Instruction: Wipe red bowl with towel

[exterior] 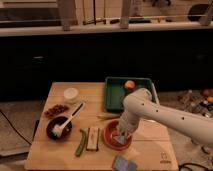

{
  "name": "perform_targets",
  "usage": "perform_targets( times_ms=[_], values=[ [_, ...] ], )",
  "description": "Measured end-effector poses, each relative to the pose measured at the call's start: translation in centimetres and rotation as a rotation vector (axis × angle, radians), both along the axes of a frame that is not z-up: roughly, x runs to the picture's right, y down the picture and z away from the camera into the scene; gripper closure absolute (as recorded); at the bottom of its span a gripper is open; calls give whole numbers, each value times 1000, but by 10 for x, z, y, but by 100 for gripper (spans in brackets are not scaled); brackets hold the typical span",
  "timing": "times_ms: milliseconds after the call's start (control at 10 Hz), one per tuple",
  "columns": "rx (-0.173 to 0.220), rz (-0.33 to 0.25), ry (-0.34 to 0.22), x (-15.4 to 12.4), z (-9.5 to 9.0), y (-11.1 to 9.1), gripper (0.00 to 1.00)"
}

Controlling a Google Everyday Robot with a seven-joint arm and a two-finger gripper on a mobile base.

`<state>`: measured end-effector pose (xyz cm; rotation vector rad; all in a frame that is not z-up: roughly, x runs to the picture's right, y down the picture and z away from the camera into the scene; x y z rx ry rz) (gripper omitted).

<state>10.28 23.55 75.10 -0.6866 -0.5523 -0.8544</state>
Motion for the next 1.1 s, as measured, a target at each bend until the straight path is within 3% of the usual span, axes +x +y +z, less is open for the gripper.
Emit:
perform_targets(
  times_ms=[300,600,800,1100],
  values=[
    [10,-49,22,-3,23,-26,100],
    [3,-111,-25,-31,31,-29,100],
    [-8,-151,-92,-55,26,-24,100],
    [-38,-162,-145,-65,6,-2,100]
  ],
)
